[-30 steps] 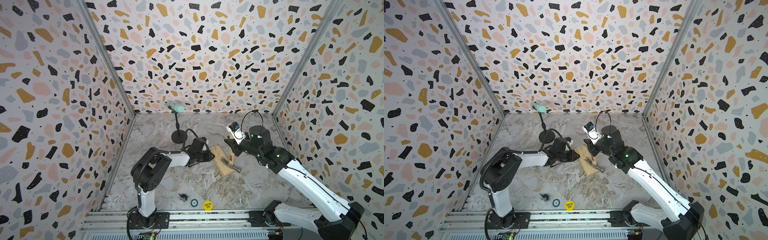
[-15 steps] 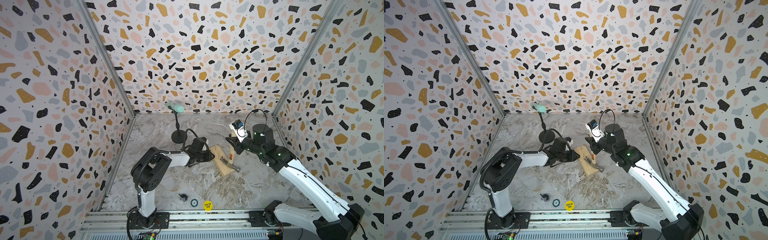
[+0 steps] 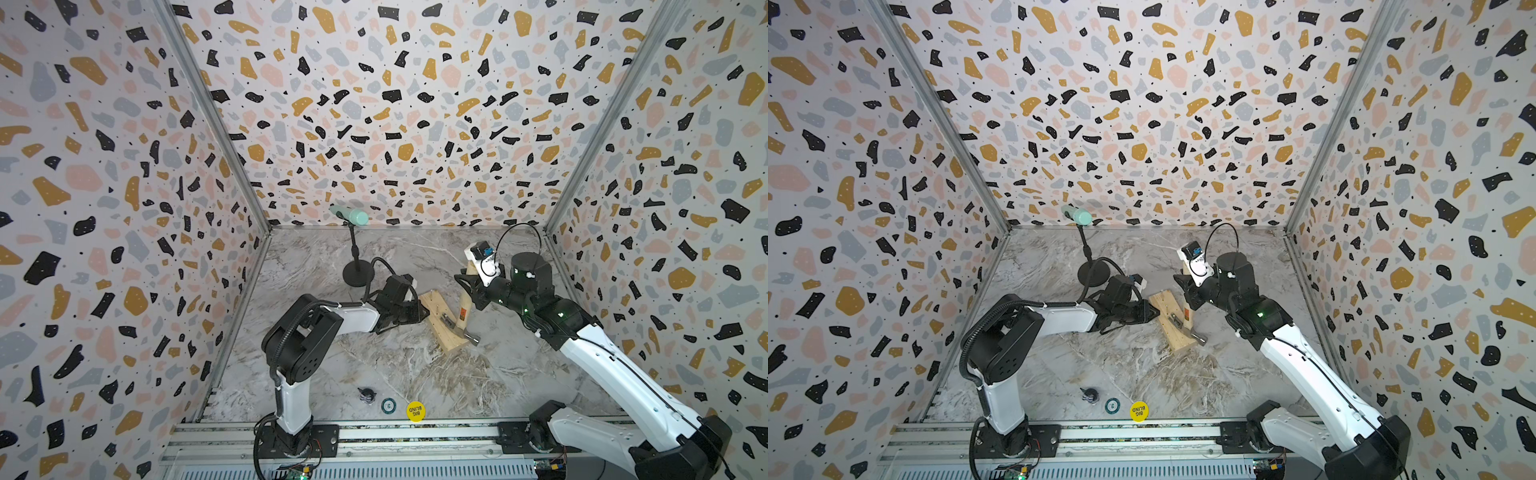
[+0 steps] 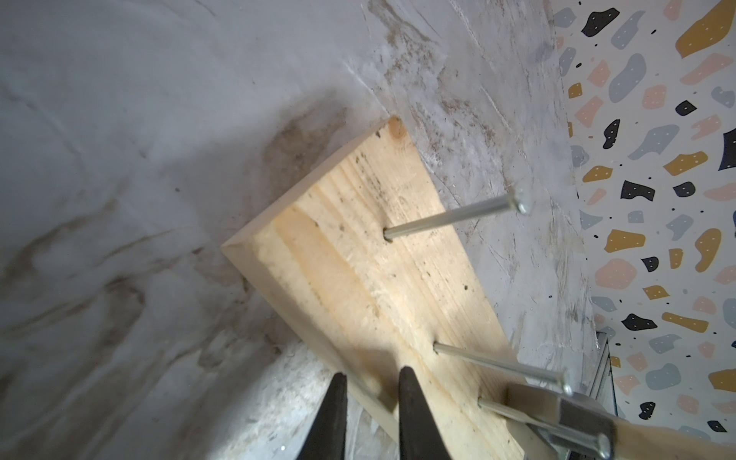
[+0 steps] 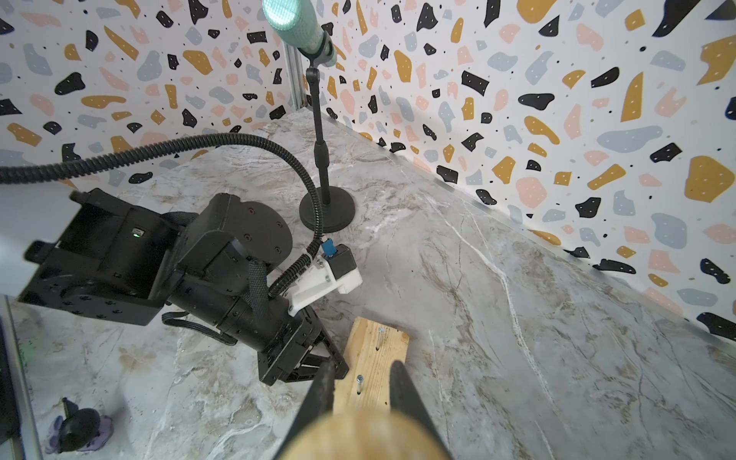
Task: Use a claw hammer to pull out a nail
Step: Remove the nail from the mounting plate.
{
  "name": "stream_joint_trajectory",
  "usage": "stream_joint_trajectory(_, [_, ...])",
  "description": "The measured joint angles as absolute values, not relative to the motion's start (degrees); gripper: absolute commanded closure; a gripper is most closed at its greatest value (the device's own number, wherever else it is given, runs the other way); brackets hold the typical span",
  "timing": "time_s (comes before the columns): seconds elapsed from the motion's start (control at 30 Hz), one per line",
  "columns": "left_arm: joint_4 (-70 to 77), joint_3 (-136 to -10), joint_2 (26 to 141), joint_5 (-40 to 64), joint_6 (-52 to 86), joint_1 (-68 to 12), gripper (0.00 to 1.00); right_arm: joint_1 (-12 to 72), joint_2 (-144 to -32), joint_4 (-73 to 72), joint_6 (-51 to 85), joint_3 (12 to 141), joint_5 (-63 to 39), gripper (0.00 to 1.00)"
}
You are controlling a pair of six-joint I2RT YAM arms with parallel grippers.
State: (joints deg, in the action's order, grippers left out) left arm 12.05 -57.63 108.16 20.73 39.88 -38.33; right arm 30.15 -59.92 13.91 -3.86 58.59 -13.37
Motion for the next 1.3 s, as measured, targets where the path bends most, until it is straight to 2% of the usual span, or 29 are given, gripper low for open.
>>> stream_joint_trajectory(1.3, [13.39, -57.34, 108.71, 22.0, 41.17, -38.24, 0.81, 28.34, -42.33, -0.05, 1.13, 40.77, -13.61, 1.0])
